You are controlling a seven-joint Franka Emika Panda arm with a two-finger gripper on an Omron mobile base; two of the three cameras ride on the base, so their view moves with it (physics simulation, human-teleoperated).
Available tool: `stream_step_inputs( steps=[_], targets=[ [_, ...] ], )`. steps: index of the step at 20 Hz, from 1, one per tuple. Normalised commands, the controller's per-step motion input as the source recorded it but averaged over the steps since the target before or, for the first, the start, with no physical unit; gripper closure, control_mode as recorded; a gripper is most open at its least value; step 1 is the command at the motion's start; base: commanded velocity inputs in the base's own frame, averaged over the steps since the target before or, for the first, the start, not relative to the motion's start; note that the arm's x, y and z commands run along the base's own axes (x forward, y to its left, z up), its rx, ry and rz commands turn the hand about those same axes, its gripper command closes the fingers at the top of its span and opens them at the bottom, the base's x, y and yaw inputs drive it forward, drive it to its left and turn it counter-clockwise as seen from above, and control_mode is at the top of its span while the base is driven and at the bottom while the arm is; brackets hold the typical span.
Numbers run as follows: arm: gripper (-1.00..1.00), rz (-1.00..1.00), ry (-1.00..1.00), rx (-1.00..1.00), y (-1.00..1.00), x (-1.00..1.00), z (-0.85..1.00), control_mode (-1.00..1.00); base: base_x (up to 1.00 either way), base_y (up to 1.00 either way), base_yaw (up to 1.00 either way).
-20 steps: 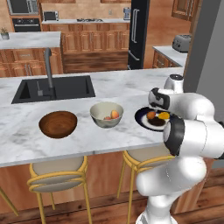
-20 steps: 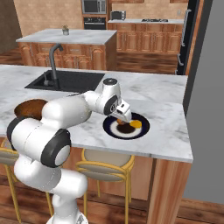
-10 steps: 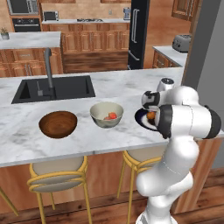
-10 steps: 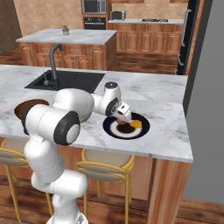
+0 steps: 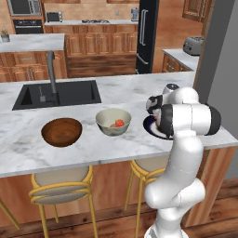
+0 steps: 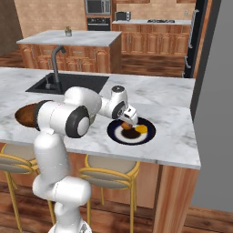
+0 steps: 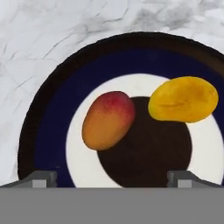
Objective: Take the fruits from the plate on the dining counter and place two fruits in each bowl.
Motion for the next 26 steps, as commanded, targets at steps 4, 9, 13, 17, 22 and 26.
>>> stream_step_inputs(
  steps=[4,9,13,17,22,26],
  targets=[
    [-1.0,0.0,0.0,0.0,-0.16,0.21,-0.28,-1.0,0.0,0.0,0.0],
    [-1.0,0.0,0.0,0.0,-0.04,0.27,-0.41,-1.0,0.0,0.0,0.0],
    [-1.0,0.0,0.0,0.0,0.0,0.29,-0.34,-1.0,0.0,0.0,0.0],
    [1.0,0.0,0.0,0.0,0.0,0.25,-0.3,-1.0,0.0,0.0,0.0],
    [1.0,0.0,0.0,0.0,0.0,0.11,-0.12,-1.0,0.0,0.0,0.0],
    [1.0,0.0,-0.01,0.0,0.0,-0.08,0.08,-1.0,0.0,0.0,0.0]
  ],
)
